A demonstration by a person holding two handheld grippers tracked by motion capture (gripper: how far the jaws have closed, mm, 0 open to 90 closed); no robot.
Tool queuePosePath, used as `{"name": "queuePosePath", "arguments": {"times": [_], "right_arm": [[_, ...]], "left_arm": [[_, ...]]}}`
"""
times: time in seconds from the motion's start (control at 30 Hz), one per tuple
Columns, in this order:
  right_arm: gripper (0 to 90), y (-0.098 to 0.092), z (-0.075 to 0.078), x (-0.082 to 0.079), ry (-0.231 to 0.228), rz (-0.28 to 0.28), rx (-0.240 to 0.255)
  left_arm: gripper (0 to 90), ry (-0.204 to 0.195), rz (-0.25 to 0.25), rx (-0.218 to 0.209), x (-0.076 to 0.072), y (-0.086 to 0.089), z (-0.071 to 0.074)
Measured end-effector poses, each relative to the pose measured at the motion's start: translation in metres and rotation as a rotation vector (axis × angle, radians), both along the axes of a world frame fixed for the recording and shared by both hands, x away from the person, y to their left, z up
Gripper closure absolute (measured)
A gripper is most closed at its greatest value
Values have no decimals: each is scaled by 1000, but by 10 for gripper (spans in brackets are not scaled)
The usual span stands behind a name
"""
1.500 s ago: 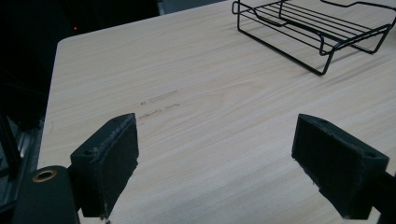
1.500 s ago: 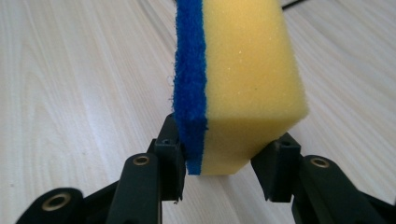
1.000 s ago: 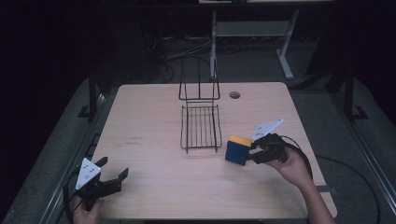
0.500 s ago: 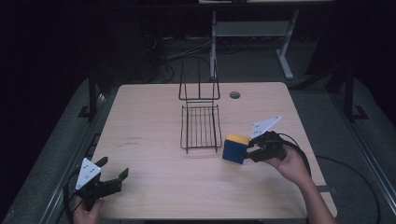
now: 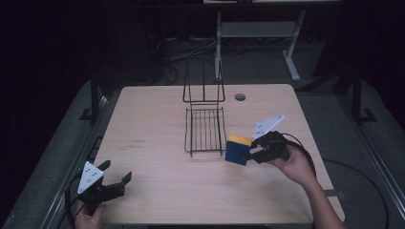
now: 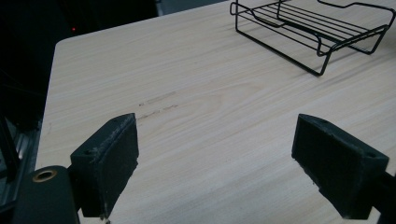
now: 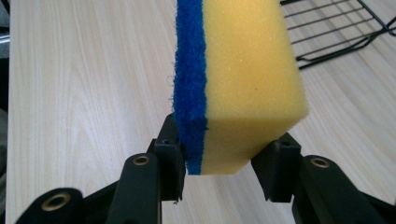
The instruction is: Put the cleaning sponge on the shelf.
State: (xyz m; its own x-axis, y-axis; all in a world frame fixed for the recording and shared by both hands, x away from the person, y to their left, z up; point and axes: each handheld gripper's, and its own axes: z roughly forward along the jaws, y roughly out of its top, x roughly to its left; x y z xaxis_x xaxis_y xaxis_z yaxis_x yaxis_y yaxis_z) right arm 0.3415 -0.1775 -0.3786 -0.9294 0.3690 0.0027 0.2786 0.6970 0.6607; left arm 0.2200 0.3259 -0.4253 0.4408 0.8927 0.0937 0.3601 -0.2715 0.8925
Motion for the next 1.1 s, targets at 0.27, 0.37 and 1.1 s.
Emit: {"name": "queuePosePath", "arguments": {"times": [0.27, 0.37, 1.1], "right_arm": [[572, 7, 2, 5, 5, 10, -5], [572, 10, 2, 6, 6, 13, -6], [572, 18, 15, 17, -22, 26, 8]], "left_arm": [[141, -3, 1, -1, 0, 0, 0], [141, -3, 1, 0, 0, 0, 0], [141, -1, -1, 0, 0, 0, 0]]}}
